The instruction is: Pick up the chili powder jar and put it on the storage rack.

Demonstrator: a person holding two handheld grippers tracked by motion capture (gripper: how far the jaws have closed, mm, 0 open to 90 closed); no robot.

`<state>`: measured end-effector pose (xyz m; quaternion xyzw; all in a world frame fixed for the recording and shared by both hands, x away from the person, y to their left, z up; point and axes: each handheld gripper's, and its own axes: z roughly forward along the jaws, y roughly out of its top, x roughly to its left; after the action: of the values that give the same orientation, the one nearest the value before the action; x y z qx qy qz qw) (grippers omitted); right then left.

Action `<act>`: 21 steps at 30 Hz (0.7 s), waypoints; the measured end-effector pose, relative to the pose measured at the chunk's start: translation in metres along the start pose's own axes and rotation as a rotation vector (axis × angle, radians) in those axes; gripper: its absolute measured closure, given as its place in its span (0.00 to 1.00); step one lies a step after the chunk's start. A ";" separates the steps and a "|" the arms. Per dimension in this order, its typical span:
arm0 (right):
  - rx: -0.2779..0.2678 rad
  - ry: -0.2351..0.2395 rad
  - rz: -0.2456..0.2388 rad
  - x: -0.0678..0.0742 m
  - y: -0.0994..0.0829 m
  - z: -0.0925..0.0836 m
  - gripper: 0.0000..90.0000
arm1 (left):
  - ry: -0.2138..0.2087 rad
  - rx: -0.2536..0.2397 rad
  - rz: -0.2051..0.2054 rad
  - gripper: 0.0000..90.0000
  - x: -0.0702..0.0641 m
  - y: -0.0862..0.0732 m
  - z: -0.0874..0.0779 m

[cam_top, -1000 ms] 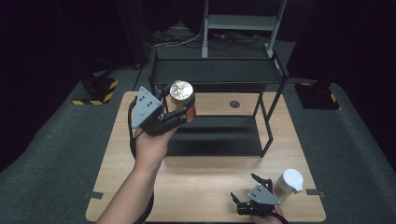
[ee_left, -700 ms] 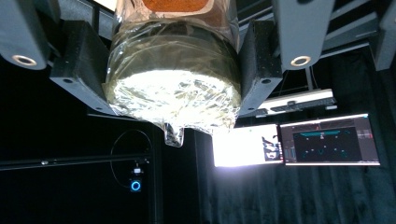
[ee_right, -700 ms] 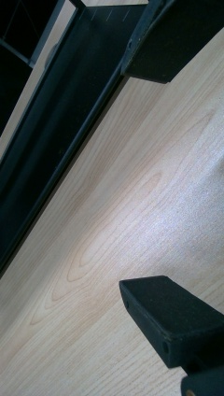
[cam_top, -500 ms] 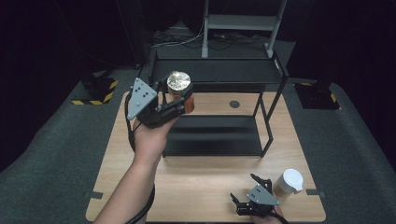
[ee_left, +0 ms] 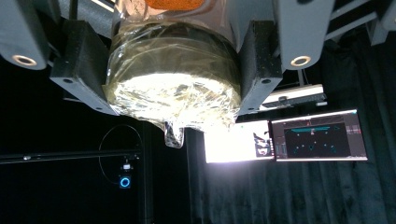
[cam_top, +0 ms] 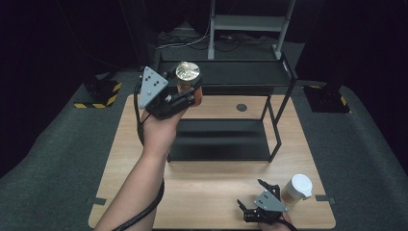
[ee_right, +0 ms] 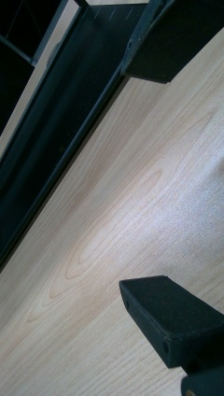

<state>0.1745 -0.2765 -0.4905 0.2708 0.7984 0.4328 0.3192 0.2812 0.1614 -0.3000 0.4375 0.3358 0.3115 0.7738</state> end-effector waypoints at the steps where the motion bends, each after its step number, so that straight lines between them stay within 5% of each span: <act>1: -0.001 0.000 0.000 0.000 0.000 0.000 0.00 | 0.004 0.002 0.001 0.38 0.000 0.000 0.003; 21: -0.013 0.011 0.015 -0.004 -0.002 -0.001 0.00 | 0.048 -0.006 0.006 0.38 0.002 -0.004 0.045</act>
<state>0.1760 -0.2810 -0.4911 0.2725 0.7952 0.4419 0.3132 0.3188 0.1399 -0.2864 0.4285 0.3518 0.3254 0.7660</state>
